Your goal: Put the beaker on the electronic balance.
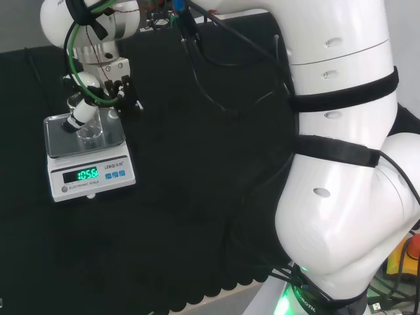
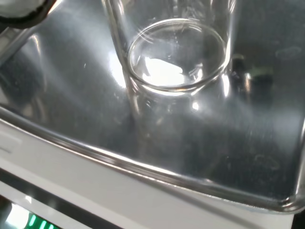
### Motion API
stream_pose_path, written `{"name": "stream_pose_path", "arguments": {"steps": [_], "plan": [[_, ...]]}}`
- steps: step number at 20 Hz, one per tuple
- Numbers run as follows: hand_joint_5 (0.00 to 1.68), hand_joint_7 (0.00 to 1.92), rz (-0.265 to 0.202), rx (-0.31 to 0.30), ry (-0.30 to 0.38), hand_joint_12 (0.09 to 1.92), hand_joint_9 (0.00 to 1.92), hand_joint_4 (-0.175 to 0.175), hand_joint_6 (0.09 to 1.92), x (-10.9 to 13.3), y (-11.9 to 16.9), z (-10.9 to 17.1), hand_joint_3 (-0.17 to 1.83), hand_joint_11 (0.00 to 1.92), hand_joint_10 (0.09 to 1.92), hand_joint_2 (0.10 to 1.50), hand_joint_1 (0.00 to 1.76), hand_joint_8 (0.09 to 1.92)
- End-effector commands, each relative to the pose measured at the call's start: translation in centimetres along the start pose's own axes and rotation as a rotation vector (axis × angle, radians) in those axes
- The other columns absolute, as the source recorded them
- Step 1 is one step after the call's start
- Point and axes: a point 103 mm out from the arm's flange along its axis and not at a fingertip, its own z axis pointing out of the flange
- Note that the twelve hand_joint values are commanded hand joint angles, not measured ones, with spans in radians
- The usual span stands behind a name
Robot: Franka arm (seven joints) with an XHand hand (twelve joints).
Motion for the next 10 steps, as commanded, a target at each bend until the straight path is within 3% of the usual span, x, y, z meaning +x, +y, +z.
{"name": "stream_pose_path", "arguments": {"steps": [1,5,10], "plan": [[0.03,0.13,0.002,-0.038,-0.002,1.27,0.7,-0.04,0.09,-0.3,-0.9,-2.5,0.35,0.6,0.82,0.57,0.59,0.89],[0.02,0.12,0.005,-0.069,-0.017,1.28,0.69,-0.038,0.09,-0.6,-2.6,-5.6,0.34,0.59,0.82,0.57,0.58,0.88],[0.02,0.11,0.013,-0.074,-0.03,1.28,0.68,-0.036,0.09,-0.9,-3.7,-6.7,0.33,0.59,0.82,0.58,0.57,0.87]]}}
